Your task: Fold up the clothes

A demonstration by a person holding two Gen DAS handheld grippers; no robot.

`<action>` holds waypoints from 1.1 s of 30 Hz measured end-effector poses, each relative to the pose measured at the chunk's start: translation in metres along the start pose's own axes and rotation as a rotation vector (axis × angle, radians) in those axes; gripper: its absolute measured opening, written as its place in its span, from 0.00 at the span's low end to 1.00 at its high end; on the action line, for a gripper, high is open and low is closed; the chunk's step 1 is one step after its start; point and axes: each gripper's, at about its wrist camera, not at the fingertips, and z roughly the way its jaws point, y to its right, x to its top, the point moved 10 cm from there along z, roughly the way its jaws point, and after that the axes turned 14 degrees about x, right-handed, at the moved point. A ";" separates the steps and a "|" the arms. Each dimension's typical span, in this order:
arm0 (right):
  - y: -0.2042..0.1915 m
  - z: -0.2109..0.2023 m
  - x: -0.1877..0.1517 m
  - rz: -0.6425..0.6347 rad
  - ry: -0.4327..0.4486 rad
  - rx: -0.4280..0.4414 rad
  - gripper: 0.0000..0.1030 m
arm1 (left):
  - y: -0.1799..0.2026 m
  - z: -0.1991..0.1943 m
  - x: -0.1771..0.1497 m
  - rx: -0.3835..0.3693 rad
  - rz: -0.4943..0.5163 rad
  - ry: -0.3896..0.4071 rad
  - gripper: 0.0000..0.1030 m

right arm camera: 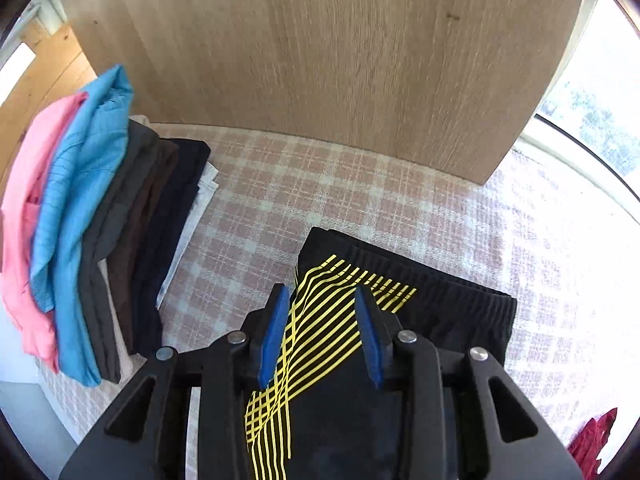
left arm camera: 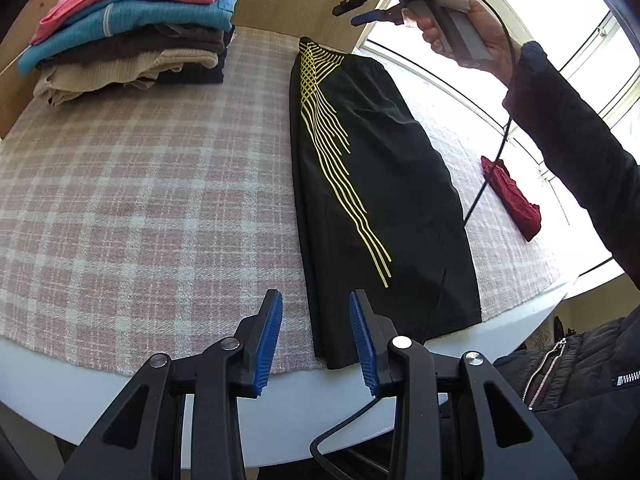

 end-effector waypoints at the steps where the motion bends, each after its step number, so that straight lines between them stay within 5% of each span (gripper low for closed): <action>1: -0.007 -0.014 -0.005 -0.015 0.034 0.041 0.33 | 0.000 -0.003 0.001 0.030 -0.003 0.018 0.33; 3: -0.022 -0.039 -0.020 -0.042 0.099 0.123 0.55 | 0.002 -0.007 0.002 0.085 -0.006 0.054 0.34; 5: -0.039 -0.052 -0.053 -0.040 0.107 0.233 0.65 | 0.004 -0.011 0.001 0.110 -0.025 0.081 0.40; 11: -0.069 -0.058 -0.172 -0.010 -0.070 0.374 0.65 | 0.014 -0.014 -0.013 0.157 -0.058 0.089 0.42; 20: -0.053 -0.054 -0.258 -0.022 -0.133 0.309 0.65 | 0.031 -0.012 -0.033 0.154 -0.054 0.056 0.42; 30: -0.039 -0.076 -0.279 0.004 -0.030 0.172 0.65 | 0.023 -0.029 -0.042 0.114 0.028 0.037 0.44; 33: -0.044 -0.071 -0.289 0.068 -0.044 0.144 0.65 | 0.016 -0.037 -0.050 0.114 0.079 0.036 0.51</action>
